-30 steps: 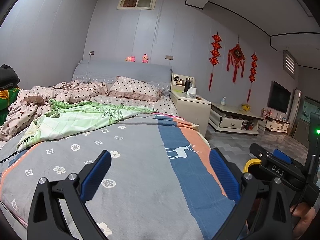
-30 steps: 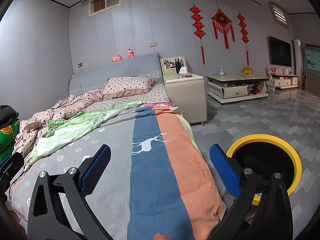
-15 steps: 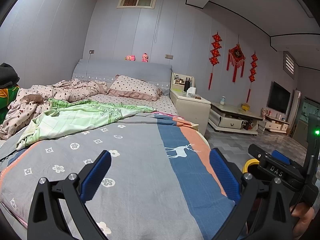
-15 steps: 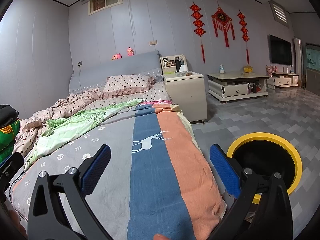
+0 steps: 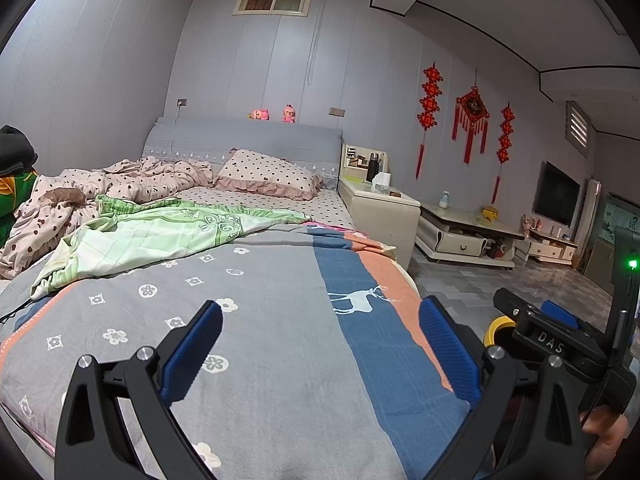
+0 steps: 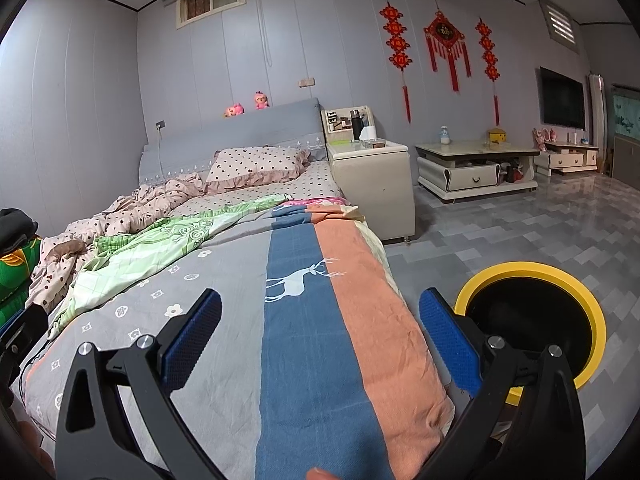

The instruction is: Collect trash

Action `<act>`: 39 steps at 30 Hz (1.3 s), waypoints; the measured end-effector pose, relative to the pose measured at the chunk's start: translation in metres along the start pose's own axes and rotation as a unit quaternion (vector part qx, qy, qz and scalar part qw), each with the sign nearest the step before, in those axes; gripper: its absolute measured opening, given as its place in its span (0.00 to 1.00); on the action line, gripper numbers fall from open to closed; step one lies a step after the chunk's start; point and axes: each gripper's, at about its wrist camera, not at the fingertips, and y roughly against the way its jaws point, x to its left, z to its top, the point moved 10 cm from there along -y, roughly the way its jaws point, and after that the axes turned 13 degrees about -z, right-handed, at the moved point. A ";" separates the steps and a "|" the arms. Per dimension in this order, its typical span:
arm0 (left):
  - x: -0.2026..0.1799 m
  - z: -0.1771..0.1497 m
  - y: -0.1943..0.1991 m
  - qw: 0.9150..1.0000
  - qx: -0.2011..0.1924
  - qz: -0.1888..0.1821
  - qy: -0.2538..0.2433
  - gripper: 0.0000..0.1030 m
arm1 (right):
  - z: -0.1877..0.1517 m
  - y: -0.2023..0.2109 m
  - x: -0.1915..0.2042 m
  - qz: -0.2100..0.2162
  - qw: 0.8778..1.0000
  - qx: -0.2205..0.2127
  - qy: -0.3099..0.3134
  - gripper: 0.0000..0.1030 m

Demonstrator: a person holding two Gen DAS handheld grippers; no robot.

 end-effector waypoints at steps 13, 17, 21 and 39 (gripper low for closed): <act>-0.001 0.000 0.000 1.000 0.001 -0.001 0.000 0.92 | -0.003 -0.001 -0.001 0.001 1.000 0.003 -0.001 0.92; -0.002 -0.002 0.000 1.000 0.002 -0.002 0.001 0.92 | -0.004 -0.001 -0.001 0.001 1.000 0.004 0.000 0.92; -0.002 -0.002 0.000 1.000 0.001 -0.002 0.001 0.92 | -0.005 -0.002 -0.001 0.001 1.000 0.005 0.000 0.92; -0.005 -0.006 0.000 1.000 -0.001 -0.003 0.002 0.92 | -0.015 -0.006 0.000 0.000 1.000 0.011 -0.002 0.92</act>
